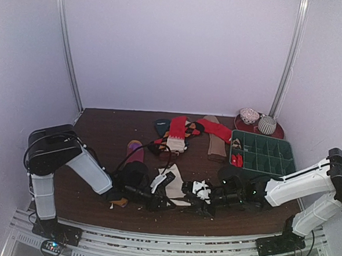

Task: Roll the socks
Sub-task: Roll a pair of socks at the center of the board.

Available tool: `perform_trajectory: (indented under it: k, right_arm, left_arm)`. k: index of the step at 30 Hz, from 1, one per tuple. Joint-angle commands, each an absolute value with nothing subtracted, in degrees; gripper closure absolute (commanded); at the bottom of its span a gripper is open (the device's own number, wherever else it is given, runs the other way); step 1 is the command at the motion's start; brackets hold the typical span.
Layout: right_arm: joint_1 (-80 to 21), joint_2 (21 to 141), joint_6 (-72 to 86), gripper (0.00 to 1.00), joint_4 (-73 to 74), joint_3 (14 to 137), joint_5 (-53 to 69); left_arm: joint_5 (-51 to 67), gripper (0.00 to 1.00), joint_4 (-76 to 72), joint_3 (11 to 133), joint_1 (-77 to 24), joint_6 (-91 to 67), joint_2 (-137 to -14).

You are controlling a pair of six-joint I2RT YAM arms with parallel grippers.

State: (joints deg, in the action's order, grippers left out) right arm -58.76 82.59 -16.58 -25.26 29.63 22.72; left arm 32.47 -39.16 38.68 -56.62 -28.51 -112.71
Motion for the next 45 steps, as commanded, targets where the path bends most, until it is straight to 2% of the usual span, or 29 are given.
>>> perform_trajectory:
  k: [1, 12, 15, 19, 25, 29, 34, 40, 45]
  right_arm:
    - [-60.09, 85.42, -20.7, 0.54, -29.66, 27.15, 14.41]
    - [-60.3, 93.01, -21.99, 0.58, -35.58, 28.32, 13.7]
    - [-60.31, 94.03, -21.89, 0.63, -35.62, 28.87, 13.8]
    - [-60.34, 95.27, -20.25, 0.74, -34.33, 29.98, 14.62]
    - [-59.53, 97.99, -12.16, 0.86, -21.41, 34.92, 19.04]
    - [-58.04, 99.19, -5.81, 0.87, -14.67, 36.0, 25.93]
    - [-55.37, 103.35, -0.38, 0.87, -4.64, 39.7, 35.26]
    - [-52.35, 109.64, 6.27, 0.87, 4.74, 46.14, 42.21]
    - [-49.1, 113.73, 9.33, 0.87, 6.67, 47.05, 48.41]
  left_arm:
    - [31.62, 1.0, -20.27, 34.43, -56.52, -31.03, -117.67]
    - [32.0, 1.0, -18.64, 35.2, -56.1, -30.33, -117.8]
    - [32.22, 1.0, -18.56, 35.18, -56.07, -30.25, -118.03]
    - [32.13, 1.0, -18.29, 35.33, -56.03, -30.07, -118.28]
    - [28.84, 1.0, -17.7, 35.78, -55.84, -27.79, -115.52]
    - [22.0, 0.72, -16.09, 35.25, -55.86, -22.68, -106.48]
    - [19.64, 0.45, -20.43, 31.06, -56.22, -15.31, -91.83]
    - [13.68, 0.39, -31.6, 24.74, -59.65, -5.98, -82.5]
    - [14.61, 0.38, -43.15, 23.72, -59.68, -3.18, -87.11]
